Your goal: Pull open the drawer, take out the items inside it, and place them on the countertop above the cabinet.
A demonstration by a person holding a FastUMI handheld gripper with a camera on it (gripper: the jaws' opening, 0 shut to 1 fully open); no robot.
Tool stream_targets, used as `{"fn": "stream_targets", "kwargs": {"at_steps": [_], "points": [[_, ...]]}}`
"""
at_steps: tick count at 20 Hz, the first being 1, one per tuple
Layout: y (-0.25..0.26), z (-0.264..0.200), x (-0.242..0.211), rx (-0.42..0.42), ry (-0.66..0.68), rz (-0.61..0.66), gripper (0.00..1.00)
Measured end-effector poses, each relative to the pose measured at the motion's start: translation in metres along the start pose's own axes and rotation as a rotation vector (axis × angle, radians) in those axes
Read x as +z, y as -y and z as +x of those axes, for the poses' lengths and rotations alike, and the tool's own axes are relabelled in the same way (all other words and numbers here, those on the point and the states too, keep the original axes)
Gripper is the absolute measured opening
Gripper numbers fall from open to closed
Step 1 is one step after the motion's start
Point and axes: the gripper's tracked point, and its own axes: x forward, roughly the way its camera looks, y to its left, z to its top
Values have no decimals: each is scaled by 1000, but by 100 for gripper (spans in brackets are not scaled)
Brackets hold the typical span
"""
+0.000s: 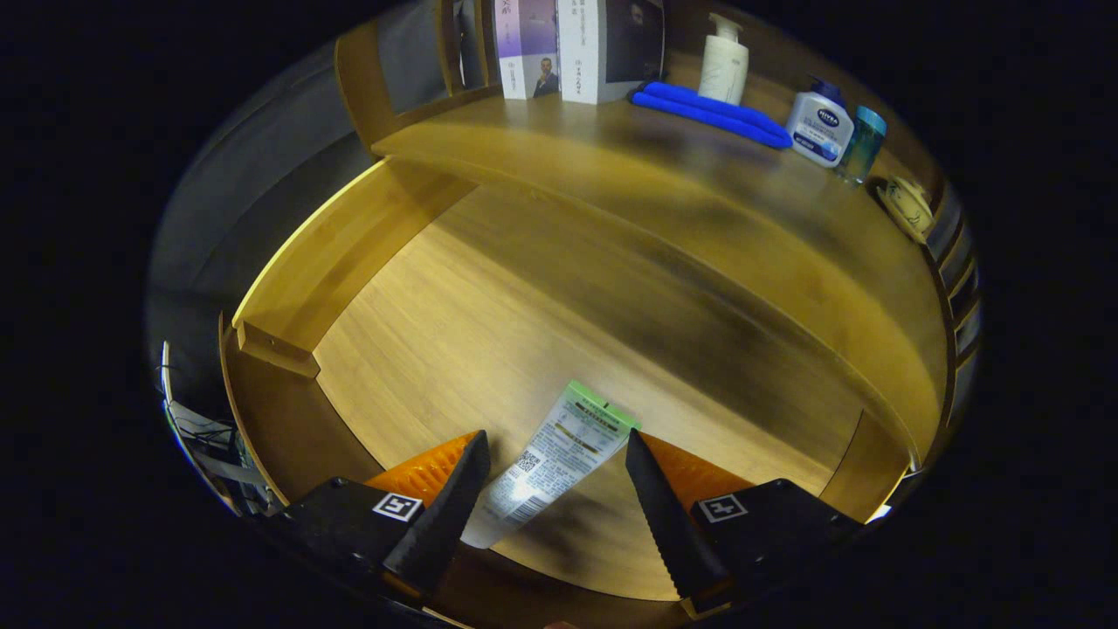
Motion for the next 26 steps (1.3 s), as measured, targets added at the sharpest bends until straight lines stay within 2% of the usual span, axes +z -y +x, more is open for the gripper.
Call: {"fn": "stream_targets", "kwargs": {"at_steps": [3,9,13,15,16,18,19,20,23,26], "points": [[1,8,-10,-6,-39,-20,98],[-6,12,-22,48,-126,-23,97],[-5,16,-24,62,-162,-12,73],[-5,16,-24,54,-157,-24,53],[-5,15,-27,54,-167,-39,51],[-3,13,-29,28,-159,-76,38],[-2,10,-27,20,-153,-88,38],[-1,13,-24,3,-129,-95,22],[7,5,-22,-25,-100,-100,21],[3,-6,-13,-9,-42,-85,21]]}}
